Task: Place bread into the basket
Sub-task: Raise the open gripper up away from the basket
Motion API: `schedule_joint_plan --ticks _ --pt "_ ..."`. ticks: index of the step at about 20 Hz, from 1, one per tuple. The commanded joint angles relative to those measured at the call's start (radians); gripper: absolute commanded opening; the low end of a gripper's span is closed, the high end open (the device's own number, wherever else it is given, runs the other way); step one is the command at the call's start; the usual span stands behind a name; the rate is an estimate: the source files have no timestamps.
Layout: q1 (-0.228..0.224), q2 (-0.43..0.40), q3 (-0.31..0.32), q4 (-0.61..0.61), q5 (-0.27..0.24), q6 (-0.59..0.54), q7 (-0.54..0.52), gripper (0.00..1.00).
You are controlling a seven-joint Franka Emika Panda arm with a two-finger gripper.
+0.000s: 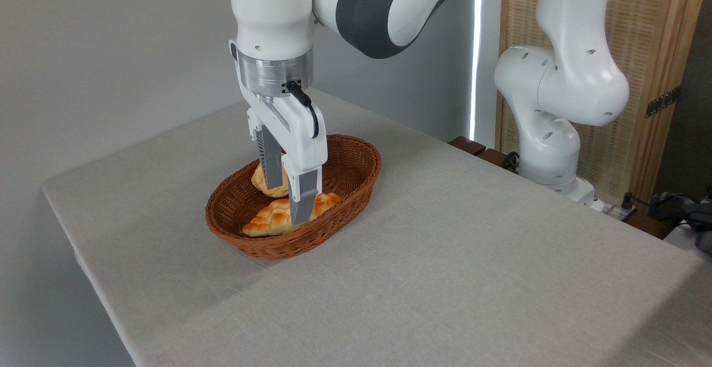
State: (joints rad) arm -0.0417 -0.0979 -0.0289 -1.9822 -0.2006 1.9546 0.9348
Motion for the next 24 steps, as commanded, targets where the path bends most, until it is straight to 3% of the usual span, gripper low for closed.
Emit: schedule_joint_plan --ticks 1,14,24 --pt "-0.007 0.006 0.01 0.011 0.003 0.009 -0.004 1.0" --pt "-0.009 -0.002 0.009 0.039 0.01 -0.003 -0.021 1.0" --pt "-0.006 0.0 0.041 0.091 0.021 -0.026 -0.099 1.0"
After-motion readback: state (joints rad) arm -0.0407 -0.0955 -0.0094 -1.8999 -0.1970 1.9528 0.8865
